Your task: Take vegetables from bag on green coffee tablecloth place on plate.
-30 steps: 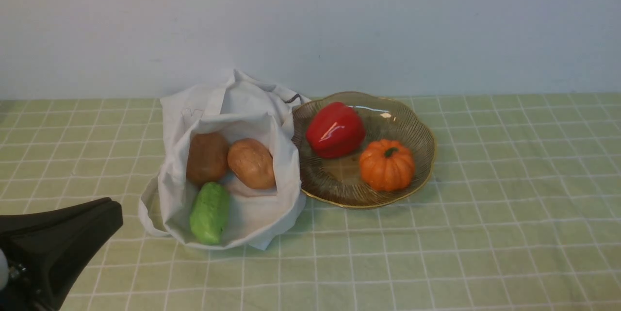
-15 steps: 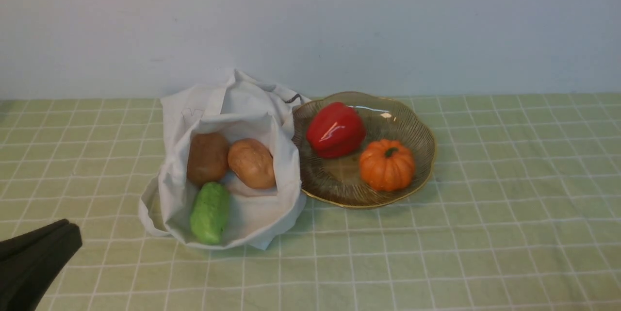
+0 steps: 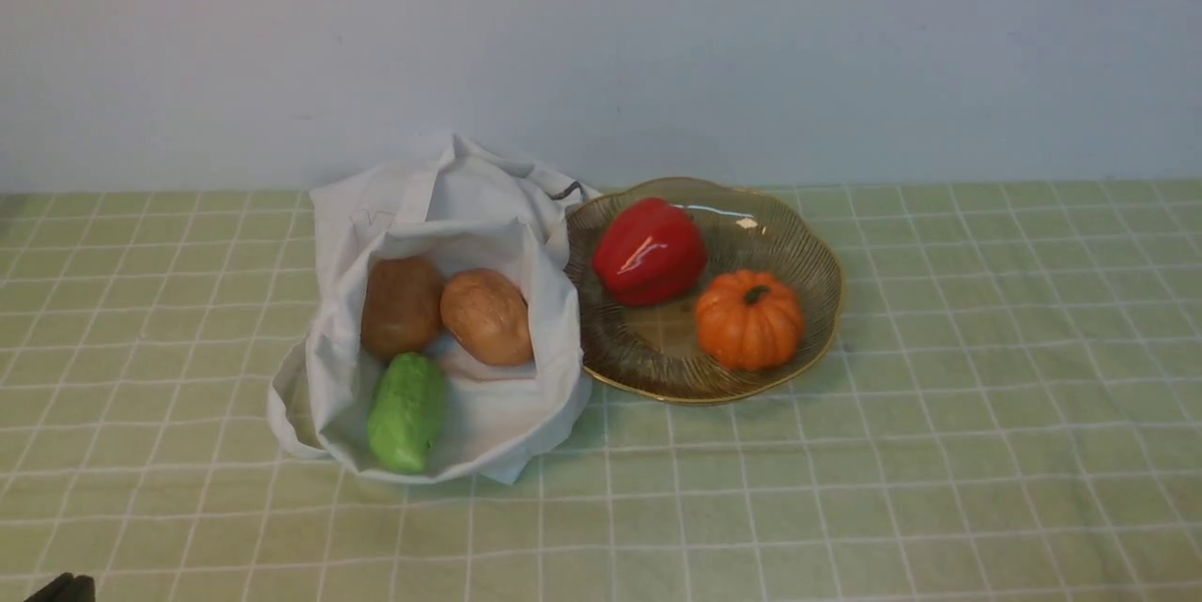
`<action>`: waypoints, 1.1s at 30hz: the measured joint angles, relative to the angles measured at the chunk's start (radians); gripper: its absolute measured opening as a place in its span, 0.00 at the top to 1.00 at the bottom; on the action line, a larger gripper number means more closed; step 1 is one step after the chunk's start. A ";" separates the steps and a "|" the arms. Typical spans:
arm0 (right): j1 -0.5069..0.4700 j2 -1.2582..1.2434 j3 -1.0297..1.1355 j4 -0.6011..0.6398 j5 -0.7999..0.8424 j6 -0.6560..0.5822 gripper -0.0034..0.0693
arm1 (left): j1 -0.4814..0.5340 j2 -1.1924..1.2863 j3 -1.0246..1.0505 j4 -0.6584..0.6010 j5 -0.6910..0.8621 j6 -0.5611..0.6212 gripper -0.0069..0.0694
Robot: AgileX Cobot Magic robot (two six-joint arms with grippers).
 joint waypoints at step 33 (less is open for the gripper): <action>0.000 0.000 0.000 0.000 0.000 0.000 0.97 | 0.045 -0.021 0.024 0.000 0.031 -0.044 0.92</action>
